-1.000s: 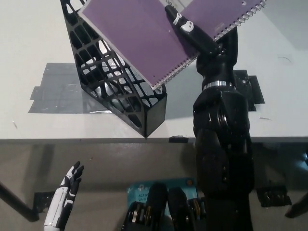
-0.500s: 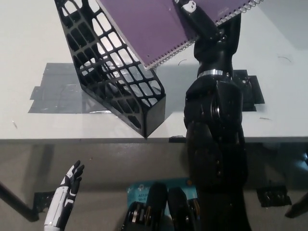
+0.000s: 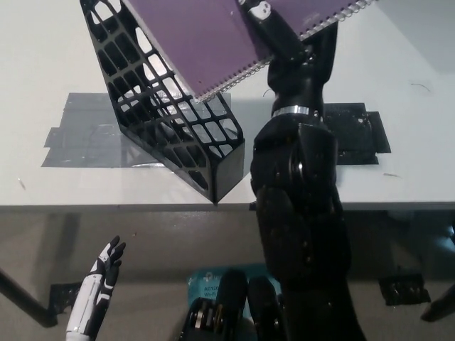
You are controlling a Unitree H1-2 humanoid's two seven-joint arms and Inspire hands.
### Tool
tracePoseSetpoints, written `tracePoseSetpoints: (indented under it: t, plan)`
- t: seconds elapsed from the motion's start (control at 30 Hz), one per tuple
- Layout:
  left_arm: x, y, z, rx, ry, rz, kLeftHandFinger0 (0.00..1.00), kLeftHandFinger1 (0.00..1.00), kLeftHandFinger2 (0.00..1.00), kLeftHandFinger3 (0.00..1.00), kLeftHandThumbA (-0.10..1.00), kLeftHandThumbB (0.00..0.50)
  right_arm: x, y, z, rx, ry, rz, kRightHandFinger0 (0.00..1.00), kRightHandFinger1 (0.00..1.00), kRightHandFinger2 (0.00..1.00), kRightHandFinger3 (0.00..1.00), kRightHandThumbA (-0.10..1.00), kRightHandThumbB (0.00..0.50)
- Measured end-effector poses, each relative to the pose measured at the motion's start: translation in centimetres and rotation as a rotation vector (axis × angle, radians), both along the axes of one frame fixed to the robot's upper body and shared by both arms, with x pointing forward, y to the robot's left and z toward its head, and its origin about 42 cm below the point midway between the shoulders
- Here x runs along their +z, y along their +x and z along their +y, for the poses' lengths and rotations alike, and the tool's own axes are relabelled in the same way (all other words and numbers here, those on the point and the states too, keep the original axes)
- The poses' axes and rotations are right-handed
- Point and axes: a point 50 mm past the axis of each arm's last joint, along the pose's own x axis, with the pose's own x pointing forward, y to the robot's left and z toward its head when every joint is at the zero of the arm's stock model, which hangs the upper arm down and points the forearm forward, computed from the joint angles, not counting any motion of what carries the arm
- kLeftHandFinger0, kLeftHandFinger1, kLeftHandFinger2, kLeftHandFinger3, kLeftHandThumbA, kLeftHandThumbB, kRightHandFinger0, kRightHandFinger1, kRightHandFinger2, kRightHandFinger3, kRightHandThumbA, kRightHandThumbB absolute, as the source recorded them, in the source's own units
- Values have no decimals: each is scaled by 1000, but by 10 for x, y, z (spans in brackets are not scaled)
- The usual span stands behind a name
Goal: A person hands a notebook to the robot and the robot grabs it with its right hand and places it in the magazine stand kept in the centre of the desk infront of it.
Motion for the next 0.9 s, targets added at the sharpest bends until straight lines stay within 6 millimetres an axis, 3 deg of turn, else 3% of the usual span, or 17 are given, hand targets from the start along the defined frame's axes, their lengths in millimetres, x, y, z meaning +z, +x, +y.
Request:
tracePoseSetpoints:
  t: [0.47, 0.9]
  plan:
    - [5, 5, -4, -14, 2, -20, 1000, 1000, 1000, 1000, 1000, 500, -12, 4, 13, -14, -3, 18, 0, 0, 0, 0, 975, 0]
    - [7, 8, -4, -20, 6, -27, 1000, 1000, 1000, 1000, 1000, 500, -20, 9, 12, -54, 1, 14, 0, 0, 0, 0, 990, 0]
